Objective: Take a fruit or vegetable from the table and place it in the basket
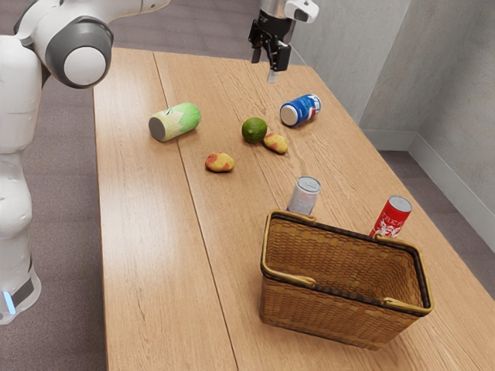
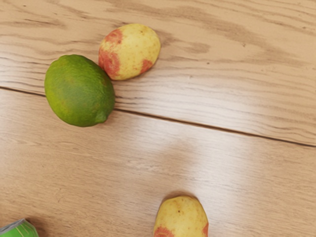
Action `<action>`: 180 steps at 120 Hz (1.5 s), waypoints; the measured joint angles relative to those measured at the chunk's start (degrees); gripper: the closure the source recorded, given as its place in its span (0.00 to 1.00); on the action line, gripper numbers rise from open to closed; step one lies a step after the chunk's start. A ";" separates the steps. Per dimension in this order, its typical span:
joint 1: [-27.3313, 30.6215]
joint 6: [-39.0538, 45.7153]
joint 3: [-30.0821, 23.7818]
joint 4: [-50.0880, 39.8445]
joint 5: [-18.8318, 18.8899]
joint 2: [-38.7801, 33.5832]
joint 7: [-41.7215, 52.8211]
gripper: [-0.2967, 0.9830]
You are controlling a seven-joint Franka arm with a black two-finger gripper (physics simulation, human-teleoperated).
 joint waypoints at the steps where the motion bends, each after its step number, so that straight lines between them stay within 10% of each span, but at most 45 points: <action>1: 0.01 0.00 0.00 0.00 0.00 0.00 0.03 0.23; 56: -15.13 -0.06 -1.08 0.02 1.75 -6.72 0.96 0.23; 100: -12.08 -0.25 -0.78 -6.87 5.84 -4.68 11.00 0.23; 138: -13.75 -2.17 -0.86 -8.82 2.26 -2.79 10.72 0.23; 180: -13.61 5.02 4.42 -36.97 -0.38 -18.31 8.71 0.23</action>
